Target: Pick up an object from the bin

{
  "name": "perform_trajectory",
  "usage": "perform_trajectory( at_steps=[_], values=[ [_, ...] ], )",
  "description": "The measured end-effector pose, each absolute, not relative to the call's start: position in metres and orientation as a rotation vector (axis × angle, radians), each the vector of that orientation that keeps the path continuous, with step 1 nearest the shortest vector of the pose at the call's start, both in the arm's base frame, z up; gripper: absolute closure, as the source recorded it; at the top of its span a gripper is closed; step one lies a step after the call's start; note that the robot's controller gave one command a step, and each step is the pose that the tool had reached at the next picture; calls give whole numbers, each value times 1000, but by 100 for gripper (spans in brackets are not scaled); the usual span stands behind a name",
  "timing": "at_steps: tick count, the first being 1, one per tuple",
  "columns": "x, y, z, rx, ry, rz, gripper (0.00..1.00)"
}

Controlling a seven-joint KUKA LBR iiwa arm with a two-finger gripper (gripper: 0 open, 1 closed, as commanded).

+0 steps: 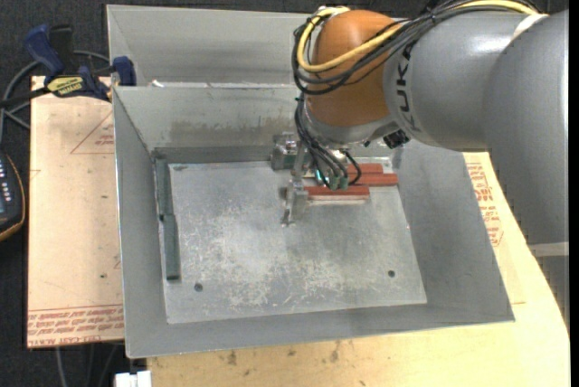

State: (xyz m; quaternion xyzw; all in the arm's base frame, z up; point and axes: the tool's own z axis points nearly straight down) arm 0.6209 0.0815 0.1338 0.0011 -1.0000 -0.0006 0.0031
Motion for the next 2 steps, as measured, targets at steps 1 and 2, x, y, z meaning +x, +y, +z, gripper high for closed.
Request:
perform_trajectory(
  at_steps=[1,2],
  values=[
    [641,15,89,-124,-3138,3,0],
    [645,-4,71,-188,-3142,-5,0]
  ],
)
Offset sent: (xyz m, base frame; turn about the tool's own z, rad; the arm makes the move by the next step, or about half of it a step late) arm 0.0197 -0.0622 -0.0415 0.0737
